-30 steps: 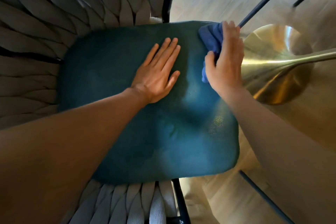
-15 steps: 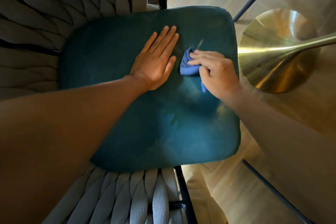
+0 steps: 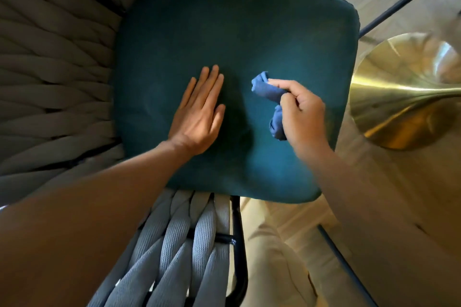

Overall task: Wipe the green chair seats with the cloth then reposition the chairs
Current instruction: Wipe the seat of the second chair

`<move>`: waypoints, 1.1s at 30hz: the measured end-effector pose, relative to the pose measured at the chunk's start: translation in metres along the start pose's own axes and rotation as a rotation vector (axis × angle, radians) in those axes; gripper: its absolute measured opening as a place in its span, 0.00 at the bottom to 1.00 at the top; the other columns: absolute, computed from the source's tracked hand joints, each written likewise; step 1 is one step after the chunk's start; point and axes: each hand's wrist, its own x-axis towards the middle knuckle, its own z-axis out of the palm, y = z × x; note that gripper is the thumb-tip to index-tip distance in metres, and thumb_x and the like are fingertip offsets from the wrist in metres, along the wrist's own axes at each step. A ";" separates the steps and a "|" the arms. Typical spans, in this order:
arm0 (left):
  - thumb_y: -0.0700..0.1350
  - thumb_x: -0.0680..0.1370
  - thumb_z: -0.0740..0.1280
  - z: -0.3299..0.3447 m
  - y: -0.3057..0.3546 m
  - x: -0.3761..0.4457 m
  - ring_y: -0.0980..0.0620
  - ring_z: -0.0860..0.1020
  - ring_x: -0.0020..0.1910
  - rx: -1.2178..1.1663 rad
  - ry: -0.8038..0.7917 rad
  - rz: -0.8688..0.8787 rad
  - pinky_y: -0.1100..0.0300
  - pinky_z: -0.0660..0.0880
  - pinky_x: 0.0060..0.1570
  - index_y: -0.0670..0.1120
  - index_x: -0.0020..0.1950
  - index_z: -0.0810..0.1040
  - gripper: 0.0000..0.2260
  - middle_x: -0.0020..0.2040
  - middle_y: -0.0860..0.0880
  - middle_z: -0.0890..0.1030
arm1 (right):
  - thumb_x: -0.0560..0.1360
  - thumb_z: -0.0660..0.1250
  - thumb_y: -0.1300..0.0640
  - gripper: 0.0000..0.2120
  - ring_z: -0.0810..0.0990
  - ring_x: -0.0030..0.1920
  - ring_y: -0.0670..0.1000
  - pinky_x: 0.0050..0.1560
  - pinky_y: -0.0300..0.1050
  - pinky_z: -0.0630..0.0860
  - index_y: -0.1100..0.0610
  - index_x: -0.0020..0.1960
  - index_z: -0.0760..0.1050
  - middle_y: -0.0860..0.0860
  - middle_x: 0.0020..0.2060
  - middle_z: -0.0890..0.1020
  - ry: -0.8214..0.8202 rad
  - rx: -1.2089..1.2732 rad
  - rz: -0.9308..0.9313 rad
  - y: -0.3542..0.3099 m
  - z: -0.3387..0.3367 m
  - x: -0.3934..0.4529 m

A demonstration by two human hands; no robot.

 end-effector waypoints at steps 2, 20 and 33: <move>0.47 0.85 0.56 0.004 -0.004 -0.030 0.43 0.52 0.82 -0.001 0.007 -0.017 0.46 0.49 0.81 0.37 0.81 0.60 0.26 0.82 0.41 0.57 | 0.74 0.55 0.65 0.23 0.81 0.59 0.49 0.63 0.48 0.77 0.54 0.60 0.83 0.46 0.54 0.85 0.048 -0.104 -0.117 0.006 0.020 -0.002; 0.47 0.84 0.56 0.031 -0.014 -0.068 0.43 0.54 0.82 0.153 0.056 -0.001 0.46 0.51 0.80 0.37 0.81 0.58 0.27 0.82 0.40 0.57 | 0.74 0.61 0.72 0.18 0.82 0.63 0.57 0.63 0.55 0.74 0.63 0.56 0.85 0.56 0.58 0.85 -0.240 -0.550 -0.919 0.092 0.042 -0.024; 0.45 0.83 0.59 0.038 0.013 -0.081 0.41 0.55 0.81 0.087 0.027 0.147 0.46 0.51 0.80 0.36 0.80 0.61 0.27 0.81 0.40 0.59 | 0.73 0.55 0.68 0.24 0.75 0.70 0.52 0.73 0.41 0.65 0.62 0.63 0.81 0.53 0.64 0.81 0.192 -0.447 -0.459 0.077 -0.005 -0.045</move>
